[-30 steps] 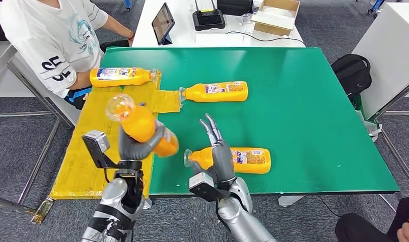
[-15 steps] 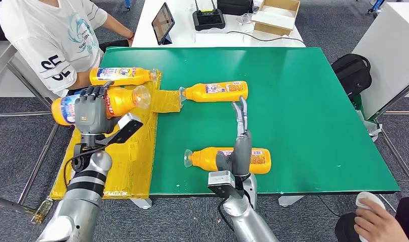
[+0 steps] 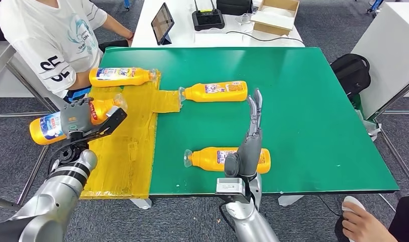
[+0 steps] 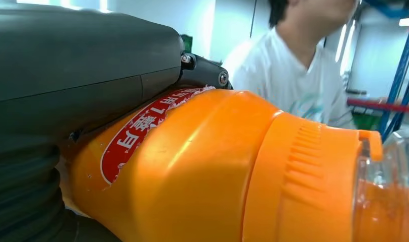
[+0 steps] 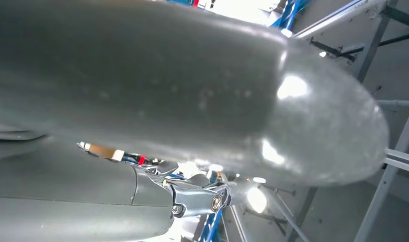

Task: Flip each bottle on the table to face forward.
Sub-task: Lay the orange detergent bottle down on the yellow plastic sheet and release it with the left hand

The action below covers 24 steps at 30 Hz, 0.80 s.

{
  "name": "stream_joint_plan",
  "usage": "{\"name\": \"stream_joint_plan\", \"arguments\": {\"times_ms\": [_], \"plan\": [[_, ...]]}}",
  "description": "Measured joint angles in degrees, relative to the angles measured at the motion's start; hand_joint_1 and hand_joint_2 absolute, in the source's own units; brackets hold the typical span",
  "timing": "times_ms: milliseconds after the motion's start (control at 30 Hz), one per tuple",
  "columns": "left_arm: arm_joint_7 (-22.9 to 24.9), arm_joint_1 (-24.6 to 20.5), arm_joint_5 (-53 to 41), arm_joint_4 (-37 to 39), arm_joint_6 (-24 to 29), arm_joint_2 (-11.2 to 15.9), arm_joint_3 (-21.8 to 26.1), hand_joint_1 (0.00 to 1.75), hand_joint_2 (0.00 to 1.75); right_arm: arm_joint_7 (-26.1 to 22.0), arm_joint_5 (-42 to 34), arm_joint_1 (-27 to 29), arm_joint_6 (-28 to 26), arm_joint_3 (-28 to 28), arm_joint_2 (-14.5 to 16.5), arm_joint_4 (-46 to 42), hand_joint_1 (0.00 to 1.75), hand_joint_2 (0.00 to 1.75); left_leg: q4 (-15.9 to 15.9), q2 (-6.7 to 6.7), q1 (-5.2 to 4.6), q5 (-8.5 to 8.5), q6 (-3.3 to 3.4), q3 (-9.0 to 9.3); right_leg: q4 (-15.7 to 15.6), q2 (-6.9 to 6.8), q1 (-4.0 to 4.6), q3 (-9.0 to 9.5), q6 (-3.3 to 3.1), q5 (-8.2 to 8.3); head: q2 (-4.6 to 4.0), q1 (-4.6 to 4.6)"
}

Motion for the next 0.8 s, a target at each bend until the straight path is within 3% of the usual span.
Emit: {"name": "stream_joint_plan", "arguments": {"times_ms": [600, 633, 733, 767, 800], "plan": [[-1.7, -0.6, 1.8, 7.4, -11.9, 1.3, -0.6, 1.75, 1.75, 0.2, -2.0, -0.1, 0.7, 1.0, -0.2, 0.2, 0.0, 0.0, 0.0, -0.03, 0.01, 0.0, -0.01, -0.03, 0.0, -0.03, 0.02, 0.0, 0.0, 0.0, 0.0, 0.0], [-2.2, -0.4, 2.1, 7.4, -12.5, 1.3, -0.6, 1.63, 1.75, 0.2, -2.1, -0.2, 0.8, 1.0, -0.2, 0.3, 0.0, 0.0, 0.0, -0.03, 0.01, 0.0, -0.01, -0.03, 0.0, -0.03, 0.02, 0.0, 0.0, -0.01, 0.0, 0.0], [-4.2, 0.4, 3.8, 7.8, -13.6, 1.2, -0.5, 0.41, 1.75, 0.3, -2.3, -0.3, 1.1, 1.0, -0.2, 0.7, 0.0, 0.0, 0.0, -0.03, 0.01, 0.0, -0.01, -0.04, 0.0, -0.04, 0.02, -0.01, 0.0, -0.01, 0.0, 0.02], [-5.1, 0.7, 4.6, 7.8, -14.1, 1.2, -0.4, 0.09, 1.75, 0.3, -2.3, -0.3, 1.2, 1.0, -0.2, 0.8, 0.0, 0.0, 0.0, -0.04, 0.01, -0.01, -0.01, -0.04, 0.0, -0.04, 0.02, 0.0, 0.0, -0.01, 0.0, 0.02], [-6.1, 0.8, 5.3, 7.9, -14.6, 1.1, -0.3, 0.06, 1.75, 0.3, -2.3, -0.4, 1.4, 1.0, -0.2, 0.9, 0.0, 0.0, 0.0, -0.04, 0.01, -0.01, -0.01, -0.04, 0.0, -0.04, 0.02, 0.0, 0.0, -0.01, 0.0, 0.01]]}}
